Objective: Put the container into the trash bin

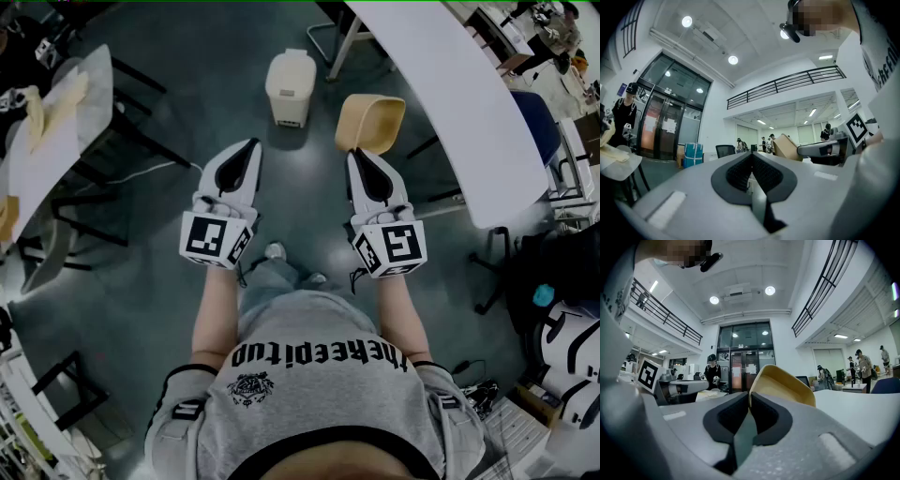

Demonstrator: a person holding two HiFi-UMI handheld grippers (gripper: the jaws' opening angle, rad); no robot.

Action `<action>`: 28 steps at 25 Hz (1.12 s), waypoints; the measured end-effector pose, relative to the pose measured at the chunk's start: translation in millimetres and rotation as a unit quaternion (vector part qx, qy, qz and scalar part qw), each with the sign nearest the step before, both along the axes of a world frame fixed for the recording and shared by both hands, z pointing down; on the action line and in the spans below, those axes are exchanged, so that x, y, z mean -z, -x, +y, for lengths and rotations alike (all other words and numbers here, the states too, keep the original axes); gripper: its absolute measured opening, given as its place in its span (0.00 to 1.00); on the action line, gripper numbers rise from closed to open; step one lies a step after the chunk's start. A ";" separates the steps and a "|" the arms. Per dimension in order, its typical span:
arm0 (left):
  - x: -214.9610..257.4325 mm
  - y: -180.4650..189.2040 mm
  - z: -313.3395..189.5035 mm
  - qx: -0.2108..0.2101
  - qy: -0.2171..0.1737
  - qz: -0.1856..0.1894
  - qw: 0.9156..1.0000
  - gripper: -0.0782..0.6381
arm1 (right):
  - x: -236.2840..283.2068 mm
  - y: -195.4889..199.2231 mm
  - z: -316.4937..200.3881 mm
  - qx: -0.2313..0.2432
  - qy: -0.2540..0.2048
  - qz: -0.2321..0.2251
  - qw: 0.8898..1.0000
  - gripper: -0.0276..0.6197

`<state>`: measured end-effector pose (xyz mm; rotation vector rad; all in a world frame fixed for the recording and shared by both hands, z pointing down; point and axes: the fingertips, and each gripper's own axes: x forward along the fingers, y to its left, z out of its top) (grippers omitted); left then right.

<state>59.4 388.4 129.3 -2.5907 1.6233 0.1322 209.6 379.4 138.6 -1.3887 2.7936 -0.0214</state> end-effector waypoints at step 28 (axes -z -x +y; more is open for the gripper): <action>13.8 106.1 -90.0 -0.061 -0.020 -0.017 0.998 0.13 | 12.7 103.2 -75.3 -0.053 -0.012 -0.018 0.998 0.08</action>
